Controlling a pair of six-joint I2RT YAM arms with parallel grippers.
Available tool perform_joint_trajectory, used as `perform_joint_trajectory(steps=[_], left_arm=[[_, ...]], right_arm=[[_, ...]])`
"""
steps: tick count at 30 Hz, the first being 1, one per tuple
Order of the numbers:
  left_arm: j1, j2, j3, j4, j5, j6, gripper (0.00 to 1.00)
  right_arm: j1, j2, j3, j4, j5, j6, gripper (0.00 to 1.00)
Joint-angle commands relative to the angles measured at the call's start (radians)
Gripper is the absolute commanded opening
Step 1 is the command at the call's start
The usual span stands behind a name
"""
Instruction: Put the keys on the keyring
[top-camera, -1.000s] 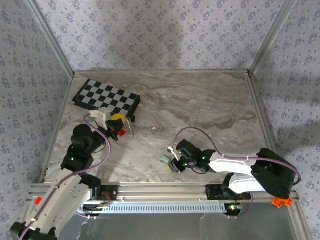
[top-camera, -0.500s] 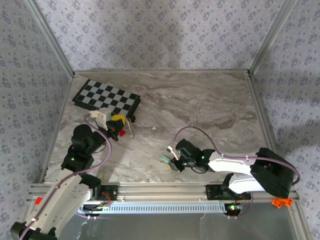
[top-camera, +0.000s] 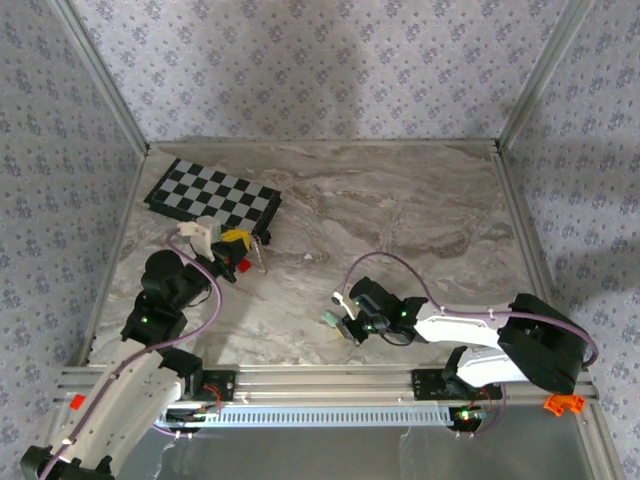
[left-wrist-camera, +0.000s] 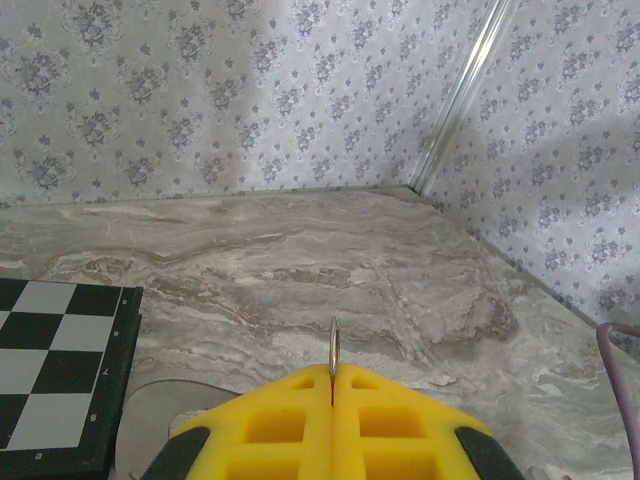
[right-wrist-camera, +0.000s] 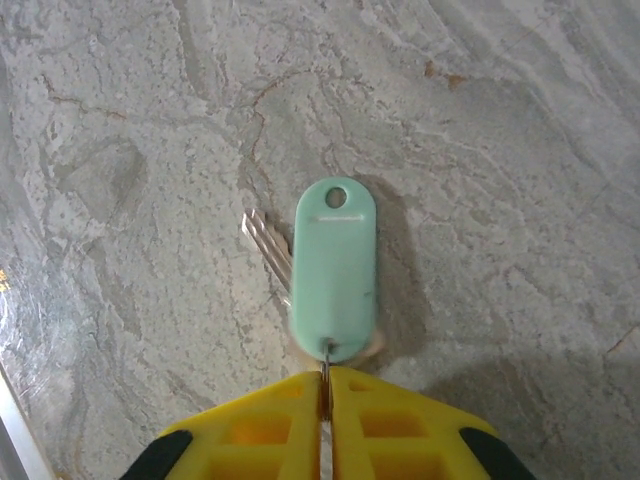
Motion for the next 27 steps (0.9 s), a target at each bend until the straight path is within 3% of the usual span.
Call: perform_joint_trajectory(steps=[1,10,20,27], left_arm=[[0.007,-0.017,0.013,0.049,0.013,-0.014,0.0],[0.007,-0.02,0.012,0.047,0.012,-0.013,0.0],[0.007,-0.02,0.007,0.051,0.012,-0.008,0.0],[0.007,-0.029,0.004,0.049,0.015,-0.001,0.0]], right_arm=[[0.01,0.004,0.029,-0.009,0.008,-0.019,0.09],[0.02,-0.013,0.059,-0.075,0.019,-0.04,0.0],[0.021,0.152,0.409,-0.653,0.072,-0.001,0.0],[0.033,0.254,0.499,-0.806,0.071,0.018,0.0]])
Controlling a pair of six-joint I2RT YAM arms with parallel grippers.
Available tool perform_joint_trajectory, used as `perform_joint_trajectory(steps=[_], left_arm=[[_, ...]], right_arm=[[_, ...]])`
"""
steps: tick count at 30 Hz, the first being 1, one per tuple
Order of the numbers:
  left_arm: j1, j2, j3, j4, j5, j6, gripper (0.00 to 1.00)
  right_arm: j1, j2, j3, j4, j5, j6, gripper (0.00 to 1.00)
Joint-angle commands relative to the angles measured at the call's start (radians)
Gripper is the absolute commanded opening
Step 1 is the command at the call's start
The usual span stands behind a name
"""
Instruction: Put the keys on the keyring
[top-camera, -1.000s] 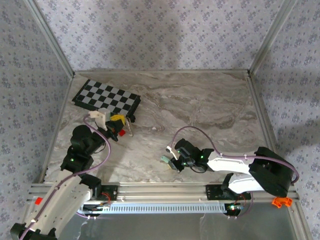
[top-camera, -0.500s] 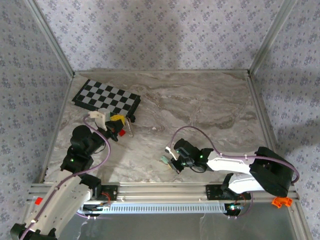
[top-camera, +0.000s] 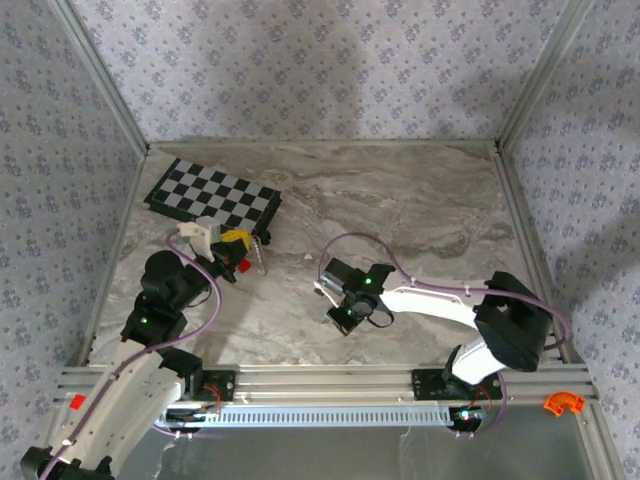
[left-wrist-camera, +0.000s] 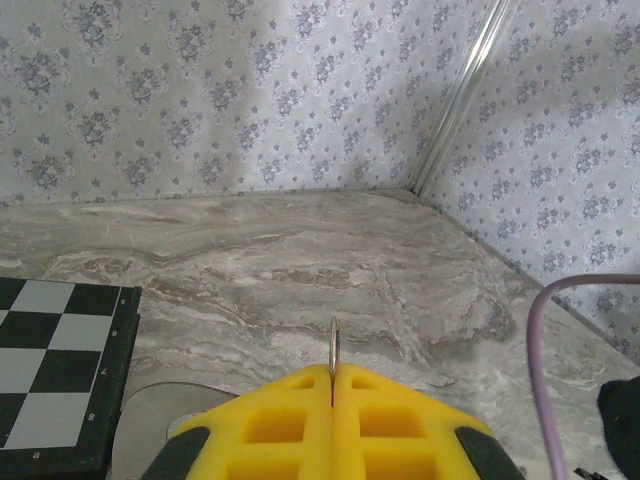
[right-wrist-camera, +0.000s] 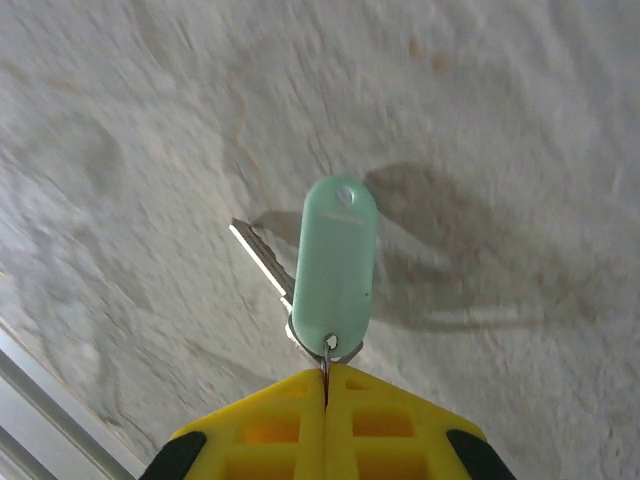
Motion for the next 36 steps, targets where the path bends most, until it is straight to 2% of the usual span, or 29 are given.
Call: perform_joint_trajectory(steps=[1,7,19,26,29,36], left_arm=[[0.007,-0.023,0.007,0.049,0.014,0.003,0.0],[0.007,-0.023,0.005,0.051,0.016,0.003,0.0],[0.007,-0.02,0.005,0.051,0.018,0.002,0.0],[0.007,-0.02,0.004,0.052,0.022,0.001,0.0],[0.007,-0.016,0.007,0.054,0.023,-0.001,0.0],[0.007,-0.007,0.011,0.06,0.032,-0.004,0.0]], right_arm=[[0.007,0.031,0.041,-0.168,0.008,0.02,0.0],[0.004,0.061,0.034,-0.192,-0.031,0.024,0.0],[0.004,0.08,0.017,-0.142,-0.024,0.022,0.01],[0.006,0.015,-0.005,-0.113,0.006,0.035,0.25],[0.001,-0.032,-0.03,-0.089,0.008,0.058,0.32],[-0.002,-0.196,-0.149,0.09,0.012,0.15,0.51]])
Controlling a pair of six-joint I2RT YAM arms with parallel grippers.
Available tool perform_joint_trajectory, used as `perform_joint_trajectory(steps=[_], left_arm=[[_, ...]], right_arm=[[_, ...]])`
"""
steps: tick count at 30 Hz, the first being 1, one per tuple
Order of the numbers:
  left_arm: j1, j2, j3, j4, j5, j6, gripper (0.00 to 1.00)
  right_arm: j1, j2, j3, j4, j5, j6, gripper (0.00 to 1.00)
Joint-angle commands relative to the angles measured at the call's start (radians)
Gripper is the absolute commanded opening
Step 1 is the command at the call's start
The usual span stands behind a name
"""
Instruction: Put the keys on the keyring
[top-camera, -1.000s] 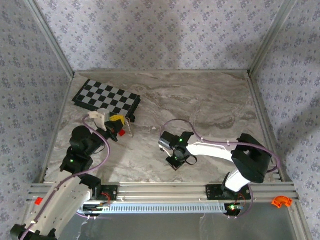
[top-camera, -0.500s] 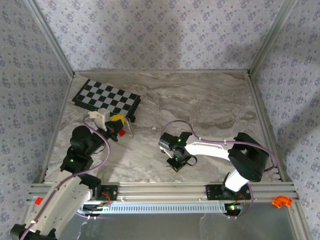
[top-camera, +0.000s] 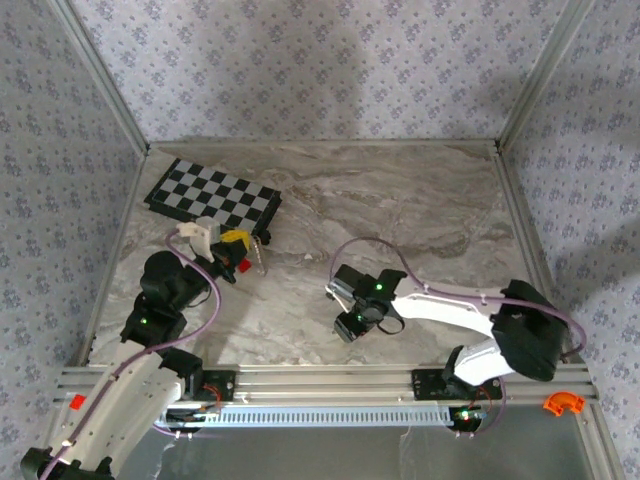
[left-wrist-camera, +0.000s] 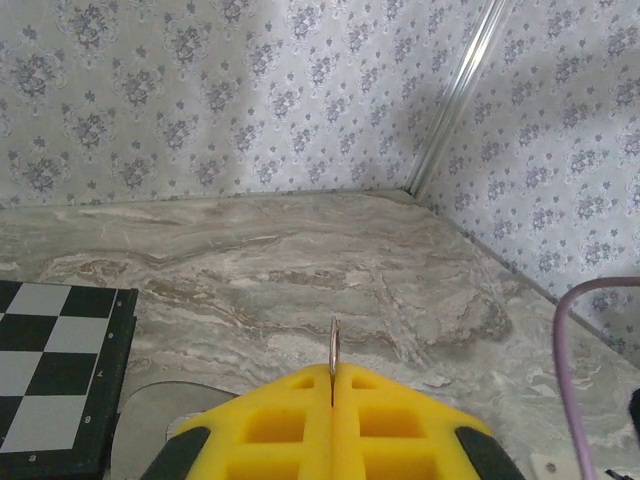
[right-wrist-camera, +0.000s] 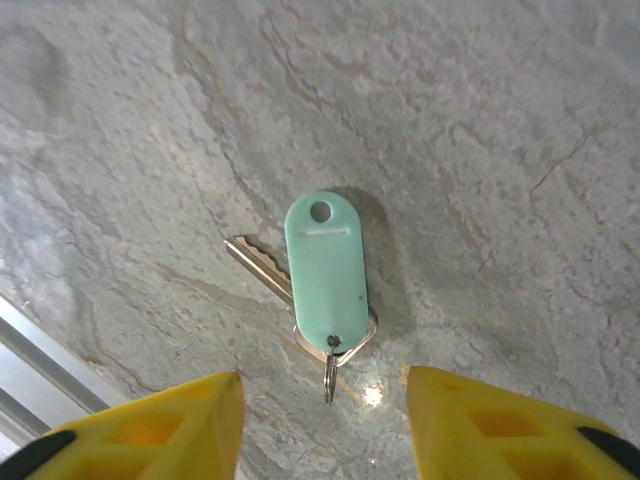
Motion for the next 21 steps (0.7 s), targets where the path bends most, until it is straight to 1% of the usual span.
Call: perform_joint_trajectory(steps=[1,4,9,12,14,16,21], left_arm=[[0.007,-0.005,0.011,0.06,0.025,-0.006,0.0],[0.007,-0.007,0.008,0.063,0.025,-0.007,0.0],[0.007,-0.005,0.008,0.072,0.035,-0.009,0.0],[0.007,-0.005,0.009,0.072,0.036,-0.01,0.0],[0.007,-0.003,0.008,0.075,0.036,-0.012,0.0],[0.007,0.0,0.008,0.078,0.036,-0.013,0.0],[0.007,-0.001,0.008,0.078,0.037,-0.015,0.0]], right_arm=[[-0.008,-0.086,-0.074,0.108,0.011,0.083,0.51],[-0.006,-0.181,-0.177,0.224,0.017,0.137,0.52],[-0.006,-0.378,-0.399,0.444,0.021,0.197,0.54],[-0.01,-0.466,-0.472,0.48,0.021,0.188,0.56],[-0.015,-0.485,-0.482,0.465,0.006,0.174,0.55],[-0.012,-0.48,-0.488,0.497,-0.015,0.171,0.54],[0.007,-0.398,-0.463,0.506,-0.015,0.156,0.47]])
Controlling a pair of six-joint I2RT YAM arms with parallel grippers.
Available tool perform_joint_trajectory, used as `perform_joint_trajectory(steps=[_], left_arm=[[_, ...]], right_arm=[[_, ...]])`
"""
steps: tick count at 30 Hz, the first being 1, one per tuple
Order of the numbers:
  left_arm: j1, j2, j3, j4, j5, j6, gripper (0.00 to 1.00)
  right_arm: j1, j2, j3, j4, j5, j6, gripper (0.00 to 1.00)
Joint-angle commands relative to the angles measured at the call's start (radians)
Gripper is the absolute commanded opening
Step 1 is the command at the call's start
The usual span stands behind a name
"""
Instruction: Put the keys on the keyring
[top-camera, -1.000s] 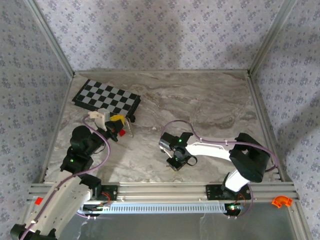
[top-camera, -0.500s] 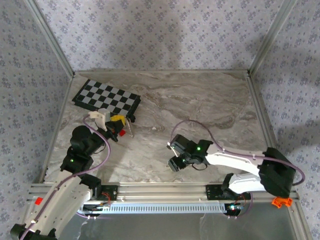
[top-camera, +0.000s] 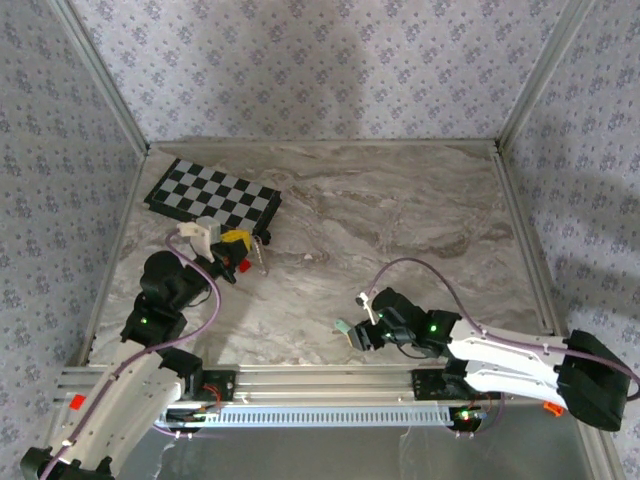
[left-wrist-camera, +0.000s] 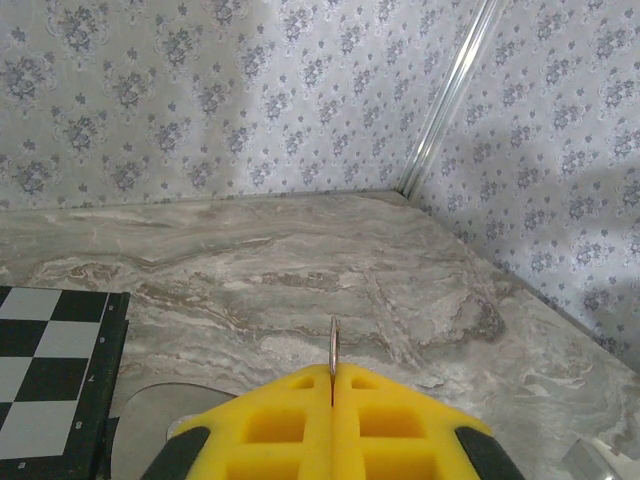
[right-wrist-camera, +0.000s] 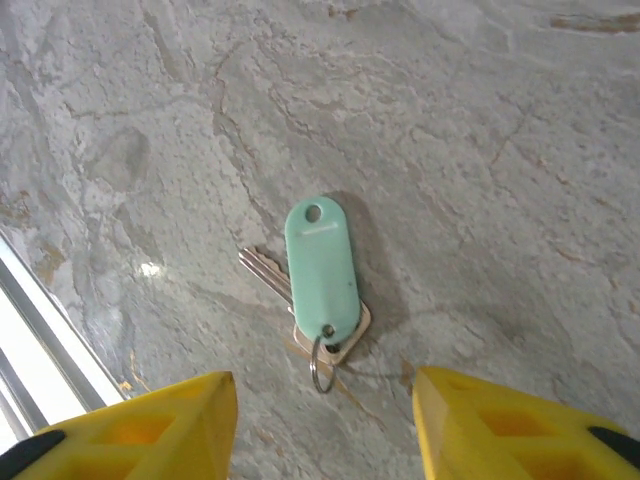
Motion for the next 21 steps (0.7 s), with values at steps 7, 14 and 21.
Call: perform_joint_trajectory(steps=[7,14,21], left_arm=[[0.007,-0.01,0.002,0.072,0.023,-0.013,0.0],[0.007,-0.011,-0.001,0.074,0.025,-0.013,0.0],[0.007,-0.011,-0.003,0.073,0.024,-0.015,0.0]], right_arm=[[0.041,0.084,0.042,0.021,0.017,-0.012,0.37],[0.047,0.107,0.041,0.036,0.021,-0.025,0.31],[0.047,0.116,0.042,0.042,0.031,-0.029,0.27]])
